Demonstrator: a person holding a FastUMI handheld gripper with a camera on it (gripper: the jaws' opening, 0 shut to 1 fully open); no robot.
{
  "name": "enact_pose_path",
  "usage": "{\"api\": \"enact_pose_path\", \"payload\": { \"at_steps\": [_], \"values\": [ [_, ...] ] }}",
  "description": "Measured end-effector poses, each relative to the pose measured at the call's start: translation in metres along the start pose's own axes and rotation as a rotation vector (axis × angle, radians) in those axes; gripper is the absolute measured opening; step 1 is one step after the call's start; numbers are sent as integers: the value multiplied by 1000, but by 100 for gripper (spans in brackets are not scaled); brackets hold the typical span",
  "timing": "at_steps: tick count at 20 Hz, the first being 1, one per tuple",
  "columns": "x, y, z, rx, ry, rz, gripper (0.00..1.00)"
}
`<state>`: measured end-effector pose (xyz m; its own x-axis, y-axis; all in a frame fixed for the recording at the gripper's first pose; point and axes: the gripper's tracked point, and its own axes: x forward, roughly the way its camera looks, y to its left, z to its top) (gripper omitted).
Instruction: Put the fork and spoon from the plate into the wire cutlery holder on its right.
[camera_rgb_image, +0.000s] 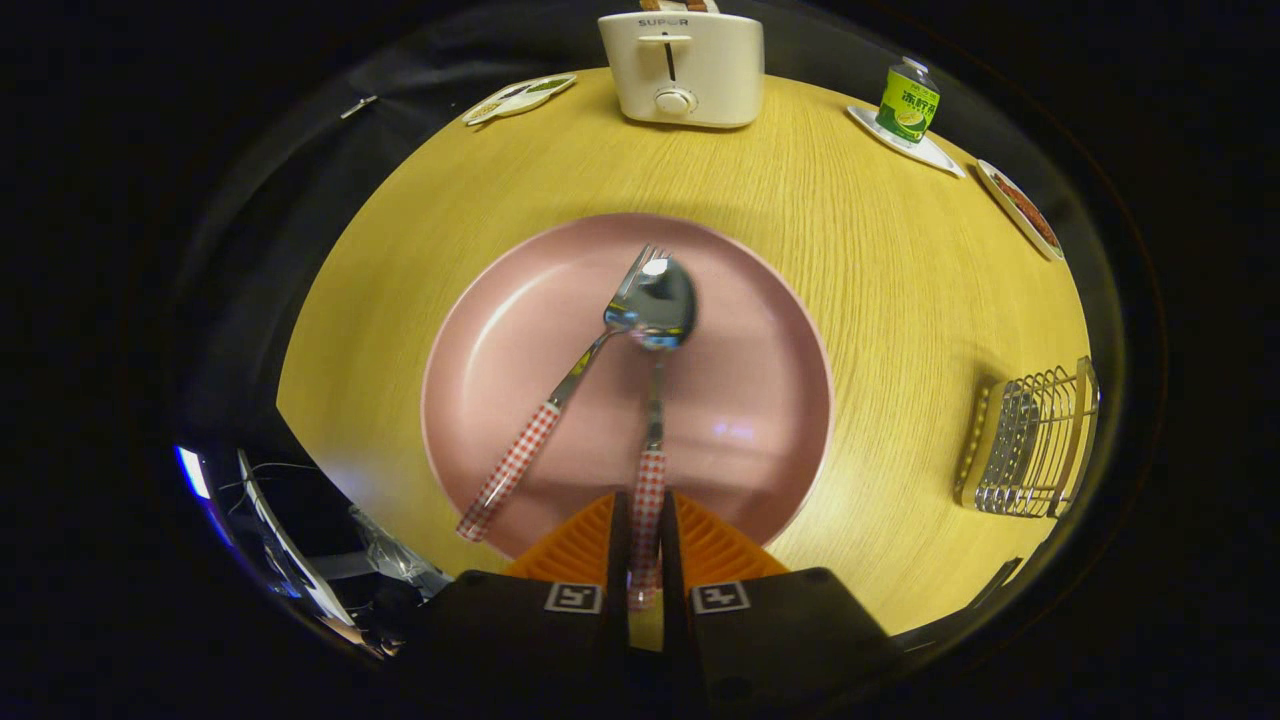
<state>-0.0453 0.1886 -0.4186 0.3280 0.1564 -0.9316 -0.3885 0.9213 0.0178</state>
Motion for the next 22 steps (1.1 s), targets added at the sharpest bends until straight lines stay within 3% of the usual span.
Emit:
{"api": "enact_pose_path", "payload": {
  "at_steps": [2,6,12,16,22],
  "values": [
    [-1,-1,-2,6,14,9,13],
    [-18,-9,3,37,5,35,13],
    [-95,-34,11,31,-73,115,13],
    [-146,-86,-8,-37,-102,49,13],
    [-190,-178,-33,-10,-42,-33,13]
  ]
}}
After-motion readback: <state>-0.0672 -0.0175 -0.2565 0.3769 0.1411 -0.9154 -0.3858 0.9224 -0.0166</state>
